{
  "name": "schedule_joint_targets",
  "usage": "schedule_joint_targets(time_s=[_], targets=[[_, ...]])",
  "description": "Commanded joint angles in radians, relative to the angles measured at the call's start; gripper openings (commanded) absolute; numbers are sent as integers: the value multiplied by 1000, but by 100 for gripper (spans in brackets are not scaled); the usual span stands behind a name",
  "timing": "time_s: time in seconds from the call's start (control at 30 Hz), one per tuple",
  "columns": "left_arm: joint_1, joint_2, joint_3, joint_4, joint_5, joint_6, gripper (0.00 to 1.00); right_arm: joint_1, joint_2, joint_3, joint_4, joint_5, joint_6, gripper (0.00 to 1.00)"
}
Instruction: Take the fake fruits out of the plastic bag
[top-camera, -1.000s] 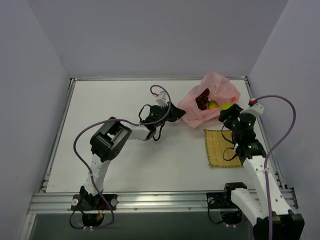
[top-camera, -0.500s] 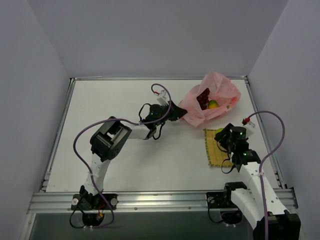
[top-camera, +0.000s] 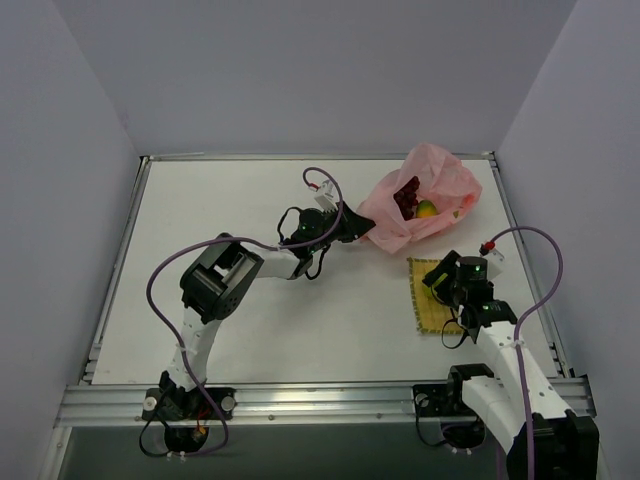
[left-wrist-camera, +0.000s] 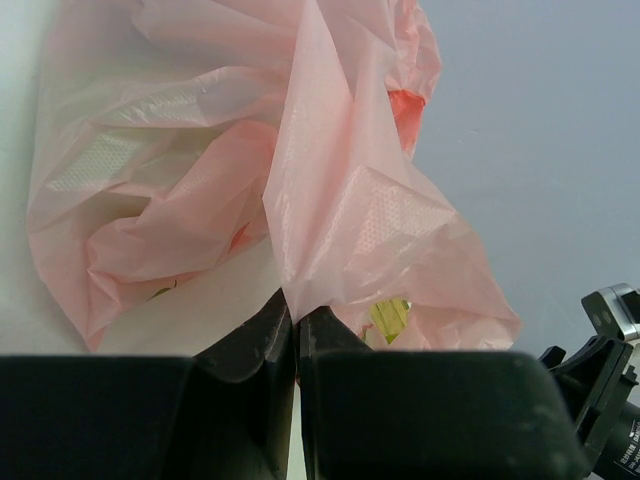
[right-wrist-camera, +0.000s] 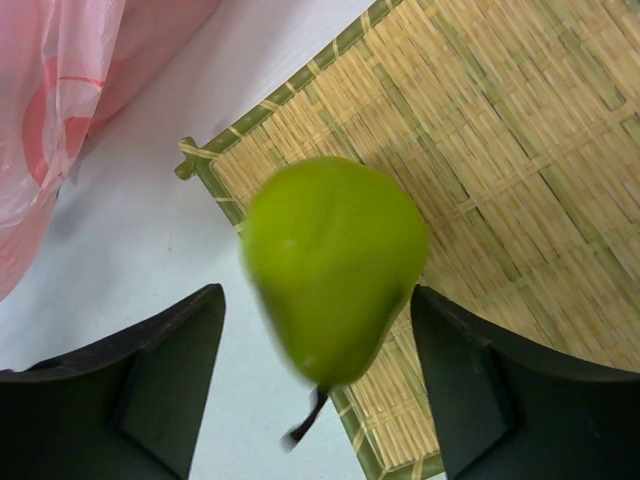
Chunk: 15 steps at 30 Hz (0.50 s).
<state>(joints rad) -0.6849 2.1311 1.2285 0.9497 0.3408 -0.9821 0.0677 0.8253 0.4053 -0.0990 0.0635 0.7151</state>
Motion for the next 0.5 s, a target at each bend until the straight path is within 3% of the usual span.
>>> schedule_joint_targets(time_s=[0.0, 0.13, 0.27, 0.4, 0.43, 0.47], targets=[[16, -11, 25, 72, 14, -9, 2, 9, 0, 13, -11, 15, 7, 74], [16, -7, 23, 83, 20, -12, 2, 11, -21, 53, -51, 36, -25, 89], [21, -2, 22, 86, 29, -15, 2, 9, -61, 148, -90, 41, -58, 85], [30, 0, 11, 112, 50, -15, 2, 14, -66, 300, -87, -13, -138, 61], [31, 0, 5, 122, 53, -20, 2, 17, -48, 360, -73, -52, -182, 42], [35, 1, -1, 135, 59, -23, 2, 18, -26, 384, -59, -92, -203, 36]])
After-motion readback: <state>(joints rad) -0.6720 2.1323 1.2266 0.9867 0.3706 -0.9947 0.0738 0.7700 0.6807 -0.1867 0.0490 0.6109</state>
